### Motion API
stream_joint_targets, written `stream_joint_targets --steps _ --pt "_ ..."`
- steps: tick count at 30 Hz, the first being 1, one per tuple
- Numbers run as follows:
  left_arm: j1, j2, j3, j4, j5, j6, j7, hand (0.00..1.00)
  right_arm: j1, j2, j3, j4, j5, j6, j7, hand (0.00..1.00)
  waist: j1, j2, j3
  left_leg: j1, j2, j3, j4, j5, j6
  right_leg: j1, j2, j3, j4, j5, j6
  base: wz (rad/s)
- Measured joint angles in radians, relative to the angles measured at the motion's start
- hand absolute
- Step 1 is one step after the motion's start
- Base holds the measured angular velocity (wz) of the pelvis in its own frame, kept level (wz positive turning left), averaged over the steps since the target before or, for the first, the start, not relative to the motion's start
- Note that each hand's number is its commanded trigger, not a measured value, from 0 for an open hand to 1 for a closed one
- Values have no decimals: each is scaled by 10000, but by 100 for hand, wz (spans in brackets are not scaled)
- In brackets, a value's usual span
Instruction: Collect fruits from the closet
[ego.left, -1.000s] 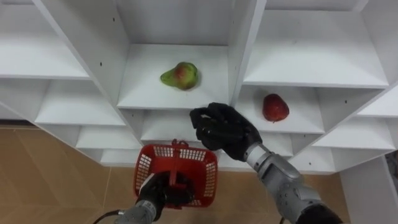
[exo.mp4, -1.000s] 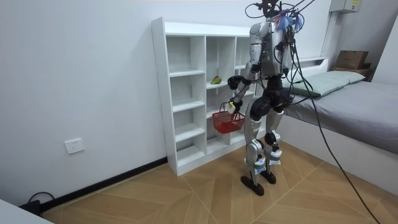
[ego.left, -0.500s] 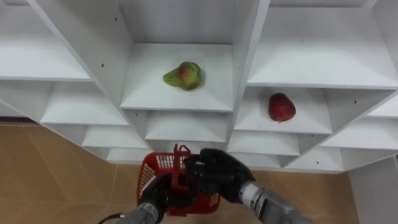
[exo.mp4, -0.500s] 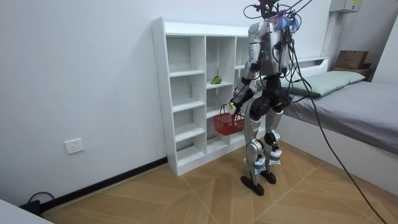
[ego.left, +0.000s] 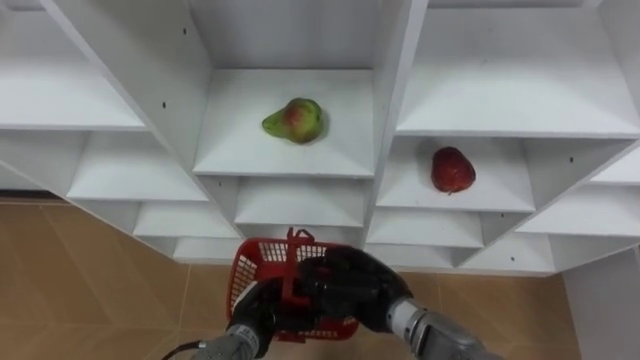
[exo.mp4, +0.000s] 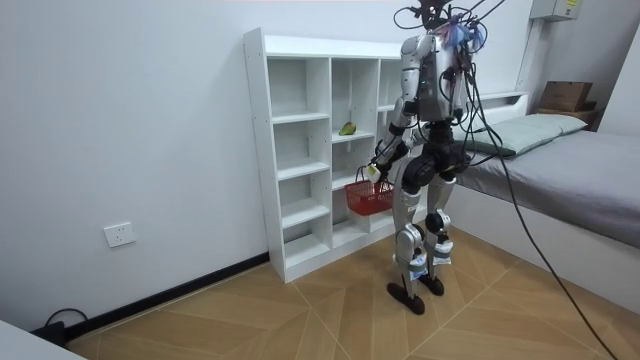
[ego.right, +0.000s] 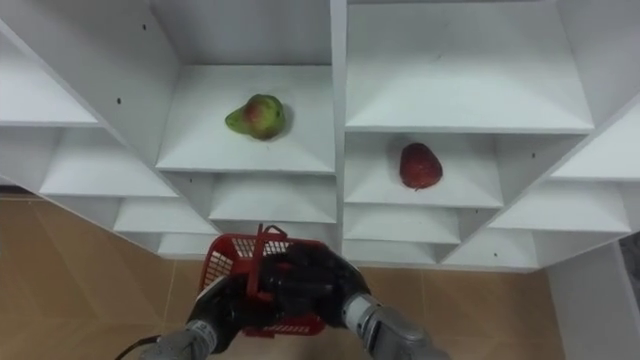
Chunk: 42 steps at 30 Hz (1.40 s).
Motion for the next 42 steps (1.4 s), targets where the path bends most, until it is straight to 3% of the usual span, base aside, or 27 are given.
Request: stream_joint_targets --steps 12,26,39,42 --pt "9 -2 5 0 10 -36 0 100 25 -231 -8 -113 -71 -7 -333 100 2 -10 -25 -107 7 84 91 3 5 -150 -13 60 108 0 0 -1" --pt "85 25 -256 12 -5 -37 -4 100 -11 -139 -511 -36 -1229 -9 -1158 100 29 -33 -39 -32 9 162 112 25 33 -108 -32 121 198 0 -1 -1" --pt "54 -48 -597 7 -375 -35 -9 100 -98 -138 -156 282 -1214 -2 -1516 100 285 21 0 -45 8 153 95 25 33 -119 -31 122 135 -1 0 0" --pt "50 -80 -598 9 -376 -34 -10 100 -245 -122 -151 282 -1229 -3 -1516 100 259 51 48 -82 3 154 95 25 33 -139 -32 118 131 -2 1 0"
